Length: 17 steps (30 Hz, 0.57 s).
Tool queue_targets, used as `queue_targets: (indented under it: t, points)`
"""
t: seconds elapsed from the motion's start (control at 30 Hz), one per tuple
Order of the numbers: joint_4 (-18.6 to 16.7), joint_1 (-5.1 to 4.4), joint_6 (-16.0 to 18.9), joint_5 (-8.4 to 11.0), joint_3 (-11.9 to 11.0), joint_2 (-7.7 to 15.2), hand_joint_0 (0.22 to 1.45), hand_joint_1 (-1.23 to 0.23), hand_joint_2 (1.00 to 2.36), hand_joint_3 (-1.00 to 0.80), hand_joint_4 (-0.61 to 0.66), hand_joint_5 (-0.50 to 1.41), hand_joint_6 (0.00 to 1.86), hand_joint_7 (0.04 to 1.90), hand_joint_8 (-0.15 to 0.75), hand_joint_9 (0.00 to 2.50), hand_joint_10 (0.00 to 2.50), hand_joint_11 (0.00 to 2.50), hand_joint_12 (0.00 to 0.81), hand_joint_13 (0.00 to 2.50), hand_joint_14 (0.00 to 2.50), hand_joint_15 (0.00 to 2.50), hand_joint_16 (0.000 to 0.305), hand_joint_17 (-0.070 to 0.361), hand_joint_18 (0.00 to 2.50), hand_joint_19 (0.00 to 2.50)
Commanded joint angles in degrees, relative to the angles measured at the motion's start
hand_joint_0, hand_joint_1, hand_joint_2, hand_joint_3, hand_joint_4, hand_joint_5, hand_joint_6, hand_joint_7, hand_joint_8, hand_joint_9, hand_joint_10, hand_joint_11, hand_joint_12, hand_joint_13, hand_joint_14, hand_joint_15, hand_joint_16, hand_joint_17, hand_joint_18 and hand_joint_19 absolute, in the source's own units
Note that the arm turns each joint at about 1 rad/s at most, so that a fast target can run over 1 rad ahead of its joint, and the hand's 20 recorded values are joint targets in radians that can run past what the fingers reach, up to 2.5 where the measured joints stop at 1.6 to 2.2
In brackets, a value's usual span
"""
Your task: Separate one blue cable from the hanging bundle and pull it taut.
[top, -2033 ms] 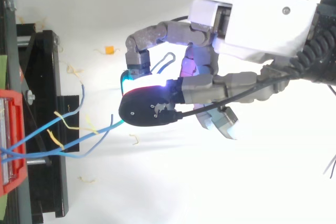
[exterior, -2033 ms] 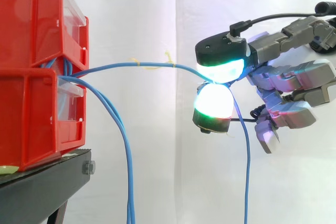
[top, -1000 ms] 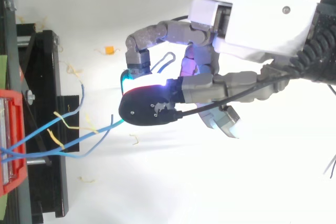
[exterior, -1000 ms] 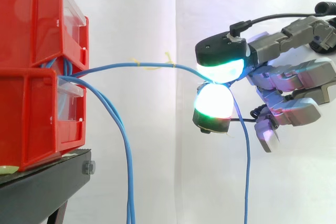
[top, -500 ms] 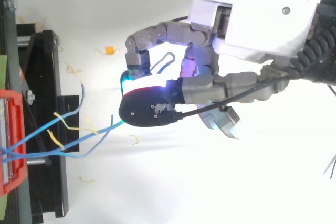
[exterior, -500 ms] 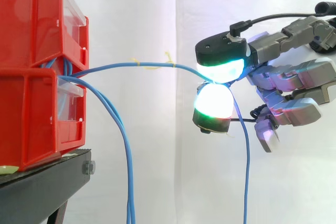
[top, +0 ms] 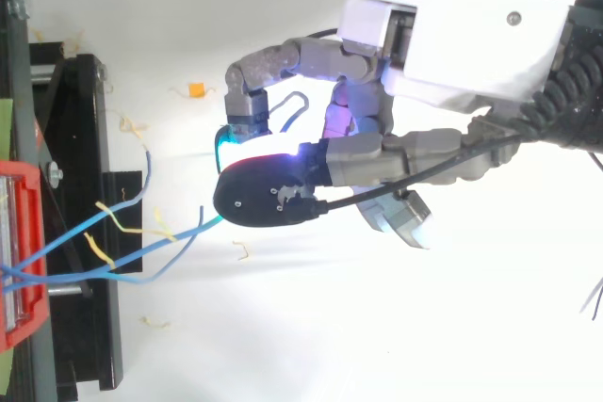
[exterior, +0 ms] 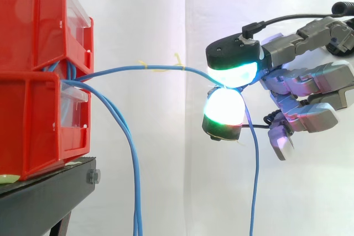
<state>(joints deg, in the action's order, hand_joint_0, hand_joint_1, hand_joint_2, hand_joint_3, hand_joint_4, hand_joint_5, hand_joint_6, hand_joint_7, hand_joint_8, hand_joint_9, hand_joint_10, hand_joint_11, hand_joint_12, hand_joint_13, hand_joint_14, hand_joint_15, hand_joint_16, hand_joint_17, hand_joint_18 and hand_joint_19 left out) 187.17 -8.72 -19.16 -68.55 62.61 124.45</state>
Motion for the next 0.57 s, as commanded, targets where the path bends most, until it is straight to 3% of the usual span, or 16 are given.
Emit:
queue_targets:
  t: [0.0,0.53]
  points:
    - [-0.1,0.02,0.0,0.00,0.0,0.0,0.70,-0.61,1.02,-0.03,0.25,0.13,0.51,1.21,0.147,1.98,0.02,0.53,0.256,1.57,0.03,0.75,0.047,0.105,1.02,0.56]
    - [0.0,-0.06,0.0,0.00,0.1,0.0,0.70,-0.61,1.02,-0.04,0.25,0.12,0.51,1.20,0.147,1.97,0.02,0.52,0.252,1.56,0.03,0.74,0.047,0.105,1.01,0.56]
